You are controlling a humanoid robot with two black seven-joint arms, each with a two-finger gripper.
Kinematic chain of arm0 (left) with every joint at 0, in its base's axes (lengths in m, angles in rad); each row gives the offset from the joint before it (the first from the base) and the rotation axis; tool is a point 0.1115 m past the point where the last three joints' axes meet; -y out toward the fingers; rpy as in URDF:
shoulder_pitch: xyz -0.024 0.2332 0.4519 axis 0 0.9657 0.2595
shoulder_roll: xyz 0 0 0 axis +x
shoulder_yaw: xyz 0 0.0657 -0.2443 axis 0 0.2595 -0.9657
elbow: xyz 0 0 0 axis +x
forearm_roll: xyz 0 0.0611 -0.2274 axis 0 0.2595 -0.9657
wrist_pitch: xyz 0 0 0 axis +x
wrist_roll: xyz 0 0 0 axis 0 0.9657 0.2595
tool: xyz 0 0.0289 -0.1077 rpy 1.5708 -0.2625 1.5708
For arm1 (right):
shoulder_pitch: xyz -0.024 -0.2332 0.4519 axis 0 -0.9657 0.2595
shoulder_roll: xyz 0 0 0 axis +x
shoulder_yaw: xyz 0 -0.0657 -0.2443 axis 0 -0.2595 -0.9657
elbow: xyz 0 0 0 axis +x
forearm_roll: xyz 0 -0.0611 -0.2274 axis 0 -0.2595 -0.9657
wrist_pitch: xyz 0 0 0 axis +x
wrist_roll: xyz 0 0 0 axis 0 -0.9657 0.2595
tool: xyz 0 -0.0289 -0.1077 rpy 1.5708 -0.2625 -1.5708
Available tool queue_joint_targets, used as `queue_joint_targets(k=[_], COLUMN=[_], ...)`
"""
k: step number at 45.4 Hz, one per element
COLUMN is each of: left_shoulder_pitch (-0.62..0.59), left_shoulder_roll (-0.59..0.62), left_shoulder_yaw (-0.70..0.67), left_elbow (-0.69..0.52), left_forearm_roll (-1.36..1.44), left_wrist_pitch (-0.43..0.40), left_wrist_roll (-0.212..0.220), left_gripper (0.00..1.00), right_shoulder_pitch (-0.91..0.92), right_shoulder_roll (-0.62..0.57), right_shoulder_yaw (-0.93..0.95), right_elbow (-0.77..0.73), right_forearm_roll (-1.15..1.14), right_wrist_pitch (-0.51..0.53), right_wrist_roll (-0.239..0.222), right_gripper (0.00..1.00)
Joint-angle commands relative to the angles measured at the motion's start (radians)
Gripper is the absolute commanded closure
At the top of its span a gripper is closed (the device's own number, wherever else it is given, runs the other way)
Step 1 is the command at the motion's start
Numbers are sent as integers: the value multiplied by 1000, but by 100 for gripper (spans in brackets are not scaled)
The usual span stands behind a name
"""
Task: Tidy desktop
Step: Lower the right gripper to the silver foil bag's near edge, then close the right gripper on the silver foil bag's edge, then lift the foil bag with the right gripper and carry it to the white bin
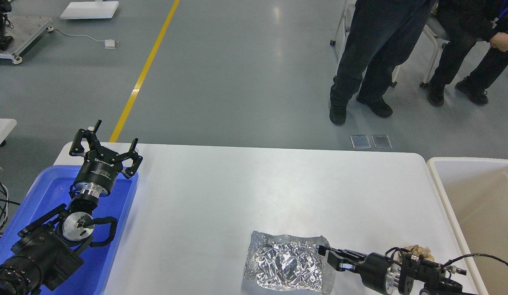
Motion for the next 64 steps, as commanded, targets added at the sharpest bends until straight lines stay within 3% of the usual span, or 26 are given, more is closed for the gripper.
queue_joint_targets(k=[1,15,24,38,52,60,64], left_shoulder_pitch=[0,0,0,0,0,0,0], left_shoulder_roll=[0,0,0,0,0,0,0], left_shoulder_yaw=[0,0,0,0,0,0,0], left_elbow=[0,0,0,0,0,0,0], left_forearm_roll=[0,0,0,0,0,2,0], left_wrist_pitch=[-1,1,-1,-1,-1,-1,-1], left_wrist_roll=[0,0,0,0,0,0,0], left_gripper=[0,0,0,0,0,0,0], right_shoulder_pitch=[11,27,70,208,386,421,420], right_shoulder_roll=[0,-17,-88,-335,-663,-685,-683], right_shoulder_yaw=[-39,-36,-27,-42,-27,-20,-22], right_elbow=[-6,10,89,342,555,527,494], right_forearm_roll=[-1,7,36,172,246,248,252], right_wrist_pitch=[-3,-6,5,89,290,324,329], right_wrist_roll=[-2,2,7,-8,-30,-36,-80], right_gripper=[100,100,100,100,100,100,100])
